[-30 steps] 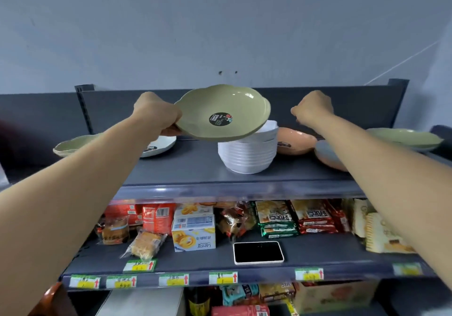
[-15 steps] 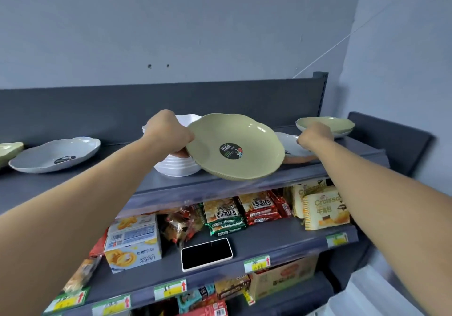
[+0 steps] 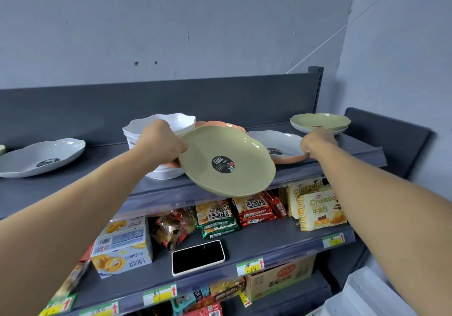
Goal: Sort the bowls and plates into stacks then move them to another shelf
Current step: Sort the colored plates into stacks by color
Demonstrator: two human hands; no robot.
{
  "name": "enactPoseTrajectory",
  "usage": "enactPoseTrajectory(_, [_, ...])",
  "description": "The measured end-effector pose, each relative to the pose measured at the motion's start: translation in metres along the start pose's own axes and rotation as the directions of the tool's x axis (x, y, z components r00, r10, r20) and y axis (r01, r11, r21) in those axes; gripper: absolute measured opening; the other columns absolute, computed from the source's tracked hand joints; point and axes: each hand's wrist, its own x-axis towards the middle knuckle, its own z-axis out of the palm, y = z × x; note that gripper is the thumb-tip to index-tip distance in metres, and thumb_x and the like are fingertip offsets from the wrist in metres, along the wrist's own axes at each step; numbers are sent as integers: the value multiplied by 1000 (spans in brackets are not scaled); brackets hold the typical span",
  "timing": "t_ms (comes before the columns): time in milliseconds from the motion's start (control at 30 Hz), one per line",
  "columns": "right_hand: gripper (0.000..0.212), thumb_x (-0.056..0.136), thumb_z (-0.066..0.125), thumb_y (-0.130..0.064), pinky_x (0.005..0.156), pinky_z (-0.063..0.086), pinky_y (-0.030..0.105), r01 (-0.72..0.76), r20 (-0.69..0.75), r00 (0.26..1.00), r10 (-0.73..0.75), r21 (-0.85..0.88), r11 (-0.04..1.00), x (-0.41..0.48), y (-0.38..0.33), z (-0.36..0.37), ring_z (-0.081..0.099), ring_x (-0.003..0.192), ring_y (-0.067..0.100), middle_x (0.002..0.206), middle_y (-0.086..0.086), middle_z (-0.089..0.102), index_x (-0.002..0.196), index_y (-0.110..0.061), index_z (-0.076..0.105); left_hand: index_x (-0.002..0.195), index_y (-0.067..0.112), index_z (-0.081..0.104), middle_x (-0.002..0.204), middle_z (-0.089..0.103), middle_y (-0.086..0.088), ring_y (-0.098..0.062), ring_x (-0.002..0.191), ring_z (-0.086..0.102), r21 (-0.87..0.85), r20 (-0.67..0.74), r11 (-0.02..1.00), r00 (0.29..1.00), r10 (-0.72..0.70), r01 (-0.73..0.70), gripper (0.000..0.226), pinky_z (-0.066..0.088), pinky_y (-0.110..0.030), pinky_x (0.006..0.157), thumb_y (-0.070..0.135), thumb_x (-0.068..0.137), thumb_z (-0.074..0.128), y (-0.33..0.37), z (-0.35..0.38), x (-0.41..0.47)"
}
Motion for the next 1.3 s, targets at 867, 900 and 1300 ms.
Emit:
enactPoseTrajectory(867, [25,91,56,-4,77,51,37,47,-215,976,-42,20,999,-13,-2,-4,60,109,35,118,18,63,115,1,61,74,7,54,67,59,-17,-24,63,53,41,-39,999,999,-7,8,8,44,-30,70,1,76,49,8,-7,-30])
enactPoseTrajectory(900, [24,92,55,-3,78,51,37,49,-224,974,-41,31,998,-14,-3,-4,60,109,35,118,19,63,115,2,61,74,7,54,68,59,-17,-24,64,53,42,-38,999,999,-6,8,7,44,-30,71,1,76,49,8,-7,-31])
enactPoseTrajectory(1300, [25,91,54,-1,80,50,39,58,-236,971,-39,75,996,-20,-2,-11,59,110,37,118,20,62,115,3,59,79,7,56,74,54,-16,-24,70,54,18,-18,1000,1000,-9,9,5,43,-34,70,2,79,54,4,-14,-34])
